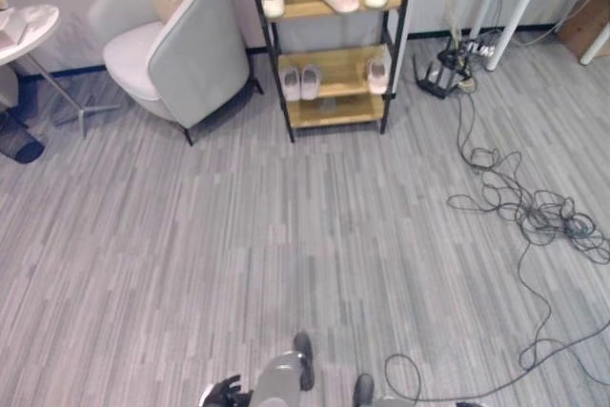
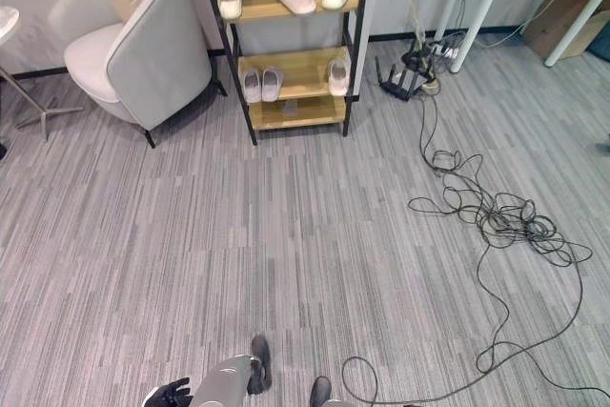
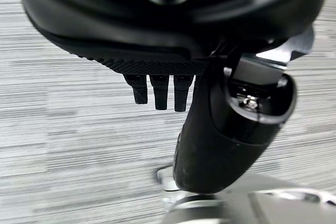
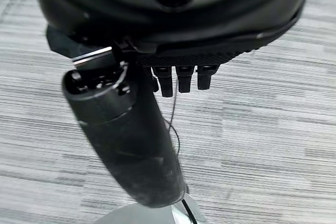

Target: Arrange the slippers neatly on the shoe rack.

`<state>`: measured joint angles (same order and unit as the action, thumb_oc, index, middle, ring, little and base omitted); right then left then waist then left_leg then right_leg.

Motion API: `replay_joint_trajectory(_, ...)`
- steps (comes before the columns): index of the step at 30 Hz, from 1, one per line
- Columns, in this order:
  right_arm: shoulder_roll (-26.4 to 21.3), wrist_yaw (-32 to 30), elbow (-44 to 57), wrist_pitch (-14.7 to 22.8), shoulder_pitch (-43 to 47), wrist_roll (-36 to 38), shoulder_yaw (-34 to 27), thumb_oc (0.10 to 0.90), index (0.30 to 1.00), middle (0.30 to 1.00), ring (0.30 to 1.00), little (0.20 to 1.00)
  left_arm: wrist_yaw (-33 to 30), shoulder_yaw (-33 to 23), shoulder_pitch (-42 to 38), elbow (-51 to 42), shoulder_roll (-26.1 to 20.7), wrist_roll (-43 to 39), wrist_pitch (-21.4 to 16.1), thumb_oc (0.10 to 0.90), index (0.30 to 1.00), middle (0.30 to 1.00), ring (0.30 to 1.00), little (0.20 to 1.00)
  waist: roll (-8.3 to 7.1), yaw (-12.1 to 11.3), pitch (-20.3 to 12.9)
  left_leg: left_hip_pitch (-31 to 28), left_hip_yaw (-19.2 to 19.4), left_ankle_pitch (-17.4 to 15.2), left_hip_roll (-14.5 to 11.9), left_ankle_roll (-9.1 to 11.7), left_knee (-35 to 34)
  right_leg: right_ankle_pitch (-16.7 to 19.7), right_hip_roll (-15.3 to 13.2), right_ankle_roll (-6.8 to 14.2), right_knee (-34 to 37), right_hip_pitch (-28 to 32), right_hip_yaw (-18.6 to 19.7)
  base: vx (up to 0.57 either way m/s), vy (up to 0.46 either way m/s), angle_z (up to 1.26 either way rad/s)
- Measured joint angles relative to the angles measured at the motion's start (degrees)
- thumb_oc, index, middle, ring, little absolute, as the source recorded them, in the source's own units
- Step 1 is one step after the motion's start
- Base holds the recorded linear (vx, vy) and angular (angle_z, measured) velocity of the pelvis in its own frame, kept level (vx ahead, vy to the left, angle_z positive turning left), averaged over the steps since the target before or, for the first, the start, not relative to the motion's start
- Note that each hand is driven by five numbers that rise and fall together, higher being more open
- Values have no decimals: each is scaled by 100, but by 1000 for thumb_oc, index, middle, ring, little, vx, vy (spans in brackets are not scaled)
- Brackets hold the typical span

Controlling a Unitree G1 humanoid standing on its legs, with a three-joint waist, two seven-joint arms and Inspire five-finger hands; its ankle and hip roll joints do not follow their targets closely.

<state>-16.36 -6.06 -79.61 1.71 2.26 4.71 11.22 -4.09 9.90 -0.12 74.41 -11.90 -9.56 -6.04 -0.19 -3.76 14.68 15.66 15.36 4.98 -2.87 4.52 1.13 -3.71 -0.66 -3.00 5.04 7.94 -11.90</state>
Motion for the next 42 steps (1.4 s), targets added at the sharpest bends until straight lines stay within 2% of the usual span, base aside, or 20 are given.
replay_joint_trajectory(3,15,25,-175,1,116,-2,-55,800,900,900,900,900,103,-56,75,341,142,193,100,800,900,900,900,900,38,-164,-12,-108,-9,151,32,-52,-600,-304,35,168,40,342,262,543,178,-53)
replay_joint_trajectory(6,44,51,-175,28,-216,-8,-79,800,900,900,900,900,102,-62,293,343,57,344,200,800,900,900,900,900,-112,-124,-375,-218,40,484,186,-640,-153,-866,-232,551,-575,492,299,353,234,-28)
replay_joint_trajectory(8,56,51,-85,28,-280,-1,-98,800,900,900,900,900,63,-7,206,163,-48,368,199,800,900,900,900,900,-119,-46,-418,-548,28,483,271,-1053,-268,-1134,-544,922,-2794,-308,157,348,263,2)
replay_joint_trajectory(10,95,61,130,-23,-369,-2,-80,800,900,900,900,900,-37,383,42,35,-273,544,243,800,900,900,900,900,-327,42,-469,-899,-8,-45,600,-1223,-48,-715,-1247,1165,-5009,-1010,95,509,316,20)
replay_joint_trajectory(11,78,57,206,-8,-393,-2,-81,800,900,900,900,900,-37,327,-28,-40,-294,512,236,800,900,900,900,900,-292,65,-467,-1026,-38,-267,656,-1352,25,-567,-1329,1257,-5432,-1243,203,752,296,15)
replay_joint_trajectory(12,-4,56,304,20,-321,3,-156,800,900,900,900,900,-75,390,-142,-428,-280,296,231,800,900,900,900,900,-3,93,-347,-1439,-163,-540,647,-1476,-4,-554,-1428,1034,-6118,-1762,95,600,100,19)
replay_joint_trajectory(14,-76,66,502,54,-367,53,-129,800,900,900,900,900,-61,395,-216,-899,-234,203,125,800,900,900,900,900,252,307,-394,-1819,-306,-740,574,-1365,-66,-737,-1218,967,-5430,-2348,-75,573,-53,31)
replay_joint_trajectory(18,-47,57,516,47,-438,232,-142,800,900,900,900,900,-50,458,-553,-950,-133,129,-69,800,900,900,900,900,136,590,-422,-2446,-551,-1249,708,-981,-124,-229,-939,728,-2262,-2772,-257,486,-147,36)
replay_joint_trajectory(22,19,55,390,-13,-612,247,-315,800,900,900,900,900,-55,484,-414,-581,-59,282,-18,800,900,900,900,900,-35,700,-485,-3038,-715,-1559,676,-695,-214,477,-781,658,-1341,-2751,-120,426,-165,35)
replay_joint_trajectory(23,16,51,188,-22,-653,278,-559,800,900,900,900,900,-48,554,-248,-234,8,427,-15,800,900,900,900,900,17,845,-569,-3258,-969,-1807,410,-418,-213,1003,-472,673,-971,-2522,211,570,-310,65)
replay_joint_trajectory(25,-28,25,14,-64,-702,340,-771,800,900,900,900,900,-24,557,-134,11,63,556,38,800,900,900,900,900,157,856,-563,-3249,-1093,-1859,214,-189,231,1404,-255,184,-1137,-2279,289,328,-217,50)
replay_joint_trajectory(28,-322,-1,-38,-24,-569,394,-870,800,900,900,900,900,-35,303,-24,53,164,573,51,800,900,900,900,900,265,754,-555,-2993,-1245,-1432,18,80,1182,965,-247,7,-1187,-1787,272,356,-465,12)
replay_joint_trajectory(29,-511,-73,73,10,-416,476,-918,800,900,900,900,900,-42,221,-86,30,220,569,-11,800,900,900,900,900,400,713,-580,-2516,-1381,-958,-115,461,2461,839,-171,-39,-1187,-1484,161,120,-415,22)
replay_joint_trajectory(30,-570,-85,77,74,-372,479,-939,800,900,900,900,900,-43,209,-142,47,218,575,-33,800,900,900,900,900,328,712,-555,-2336,-1412,-665,-112,516,3003,824,-210,-36,-1115,-1332,142,174,-581,18)
replay_joint_trajectory(31,-594,-112,180,100,-365,506,-1018,800,900,900,900,900,-58,233,-222,-10,198,541,-40,800,900,900,900,900,291,641,-562,-1723,-1151,143,-249,185,3965,690,-239,-203,-1116,-1230,-114,112,-289,20)
replay_joint_trajectory(32,-594,-149,182,112,-357,513,-977,800,900,900,900,900,-68,156,-248,-54,179,530,-58,800,900,900,900,900,247,641,-552,-1465,-1001,507,-335,38,4365,649,-254,-232,-1082,-1160,-143,187,-353,8)
replay_joint_trajectory(34,-567,-260,41,47,-129,504,-718,800,900,900,900,900,-146,131,-332,-302,71,524,-109,800,900,900,900,900,103,458,-494,-863,-836,-171,-708,-58,5179,469,-184,-339,-904,-856,-110,189,-116,-1)
replay_joint_trajectory(38,-505,-371,245,85,-37,471,-506,800,900,900,900,900,-151,181,-488,-467,-38,525,-133,800,900,900,900,900,-118,410,-365,-373,-750,-949,-570,-136,3907,362,-231,-198,-584,-432,-280,255,-12,12)
replay_joint_trajectory(41,-486,-410,364,144,6,435,-346,800,900,900,900,900,-150,212,-484,-459,-31,531,-142,800,900,900,900,900,-98,386,-337,-383,-659,-927,-303,-30,2864,153,-229,-136,-571,-331,-277,242,25,9)
replay_joint_trajectory(42,-522,-444,395,168,-136,418,-276,800,900,900,900,900,-156,356,-522,-379,38,543,-124,800,900,900,900,900,51,386,-336,-655,-637,-499,-84,-106,1200,63,-189,55,-685,-346,-316,249,32,10)
